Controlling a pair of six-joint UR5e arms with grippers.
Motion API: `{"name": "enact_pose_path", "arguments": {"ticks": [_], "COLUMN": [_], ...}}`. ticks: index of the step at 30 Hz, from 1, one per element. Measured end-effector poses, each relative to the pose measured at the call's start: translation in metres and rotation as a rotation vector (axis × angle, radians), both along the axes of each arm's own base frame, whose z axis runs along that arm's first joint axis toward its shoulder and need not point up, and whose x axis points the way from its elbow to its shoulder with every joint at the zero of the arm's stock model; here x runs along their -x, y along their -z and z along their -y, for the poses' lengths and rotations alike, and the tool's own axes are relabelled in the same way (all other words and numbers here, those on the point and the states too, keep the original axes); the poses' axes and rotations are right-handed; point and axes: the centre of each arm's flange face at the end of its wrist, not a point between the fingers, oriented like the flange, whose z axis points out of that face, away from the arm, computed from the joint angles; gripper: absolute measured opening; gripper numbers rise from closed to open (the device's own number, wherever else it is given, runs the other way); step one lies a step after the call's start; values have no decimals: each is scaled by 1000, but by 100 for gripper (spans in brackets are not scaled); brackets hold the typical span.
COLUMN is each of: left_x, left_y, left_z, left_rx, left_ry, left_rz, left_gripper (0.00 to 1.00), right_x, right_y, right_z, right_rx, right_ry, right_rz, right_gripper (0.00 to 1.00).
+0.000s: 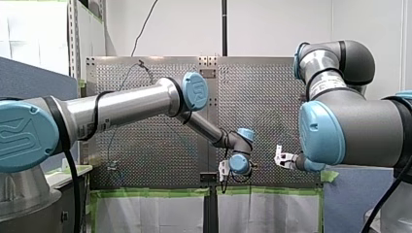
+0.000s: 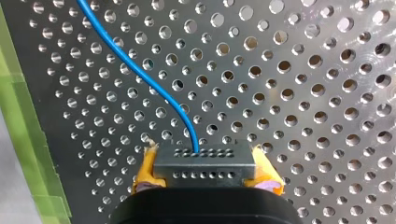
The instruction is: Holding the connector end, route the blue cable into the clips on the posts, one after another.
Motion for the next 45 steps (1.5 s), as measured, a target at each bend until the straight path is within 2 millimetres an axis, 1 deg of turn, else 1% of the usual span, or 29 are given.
{"name": "enact_pose_path", "arguments": {"ticks": [3,7,12,20,26,34,40,45], "left_x": [6,10,19,30,31,31,32,32], "left_y": [-2,-11,-9,-8,-9,-8,-7,-1], "left_z": [0,0,-2,7,12,12,9,4], "left_rx": [2,15,11,26,47,49,46,39], "left_ry": [5,7,12,38,48,43,32,24], "left_rz": [3,16,13,23,39,39,36,28], "left_gripper": [100,100,100,100,100,100,100,100], "right_x": [0,0,0,0,0,0,0,0], "right_y": [0,1,2,3,4,4,5,5], "right_z": [0,-1,-1,-2,-2,-2,-2,-2], "right_rx": [-1,-5,-8,-12,-14,-15,-15,-16], "right_ry": [0,0,0,1,1,1,1,2], "right_rz": [0,-1,-1,1,3,3,5,6], "right_gripper": [0,0,0,0,0,0,0,0]}}
